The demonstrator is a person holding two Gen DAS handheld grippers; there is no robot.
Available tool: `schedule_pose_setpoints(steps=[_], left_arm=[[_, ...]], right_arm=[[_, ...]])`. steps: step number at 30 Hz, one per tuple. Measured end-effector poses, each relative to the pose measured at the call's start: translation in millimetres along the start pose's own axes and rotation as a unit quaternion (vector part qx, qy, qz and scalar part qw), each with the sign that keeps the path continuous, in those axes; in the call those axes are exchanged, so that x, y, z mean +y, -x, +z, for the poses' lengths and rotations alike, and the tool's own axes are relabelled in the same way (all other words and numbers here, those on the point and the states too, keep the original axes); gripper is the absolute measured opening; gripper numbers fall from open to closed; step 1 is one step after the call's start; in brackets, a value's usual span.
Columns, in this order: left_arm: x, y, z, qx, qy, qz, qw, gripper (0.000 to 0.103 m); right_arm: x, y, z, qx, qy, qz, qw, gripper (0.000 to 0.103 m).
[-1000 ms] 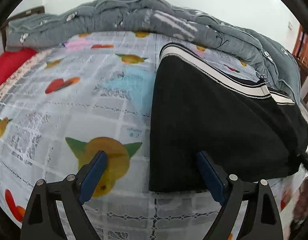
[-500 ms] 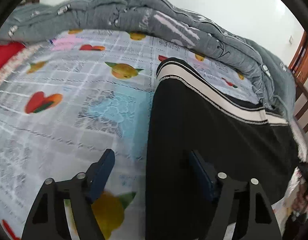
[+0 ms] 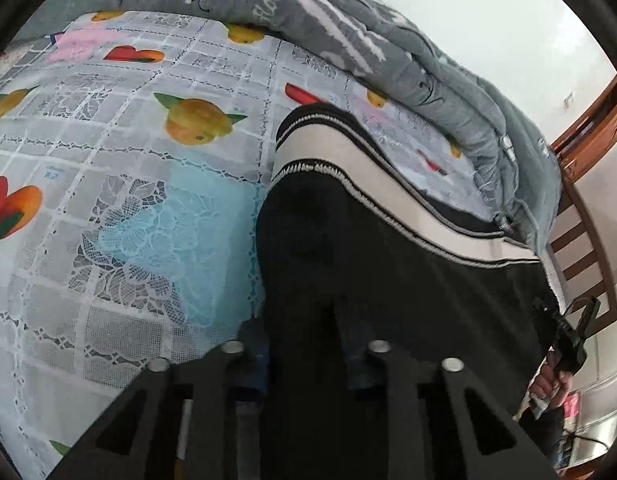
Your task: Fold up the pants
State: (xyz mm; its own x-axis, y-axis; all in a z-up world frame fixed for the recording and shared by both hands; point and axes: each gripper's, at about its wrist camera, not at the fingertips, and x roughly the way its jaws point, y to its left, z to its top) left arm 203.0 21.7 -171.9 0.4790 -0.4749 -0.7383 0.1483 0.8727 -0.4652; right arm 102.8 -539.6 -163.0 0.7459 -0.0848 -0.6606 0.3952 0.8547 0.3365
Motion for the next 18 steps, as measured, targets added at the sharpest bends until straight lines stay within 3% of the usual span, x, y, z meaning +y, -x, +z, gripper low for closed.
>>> schedule_pose_setpoints(steps=[4,7,12,18], left_arm=[[-3,12,4,-0.029,-0.011,-0.022,0.9993,0.012],[-1,18,12,-0.043,-0.007,-0.031,0.9985,0.012],[27,42,26,-0.067,0.021,-0.038,0.9968,0.011],[88,99,36,-0.097,0.034,0.032,0.9941,0.011]], right_arm=[[36,26,11,-0.049,0.054,-0.003,0.997,0.014],[79,42,21,-0.079,0.104,-0.01,0.991,0.013],[147,66,31,-0.108,0.147,0.015,0.983,0.012],[207,70,16,-0.096,0.163,0.091,0.978,0.012]])
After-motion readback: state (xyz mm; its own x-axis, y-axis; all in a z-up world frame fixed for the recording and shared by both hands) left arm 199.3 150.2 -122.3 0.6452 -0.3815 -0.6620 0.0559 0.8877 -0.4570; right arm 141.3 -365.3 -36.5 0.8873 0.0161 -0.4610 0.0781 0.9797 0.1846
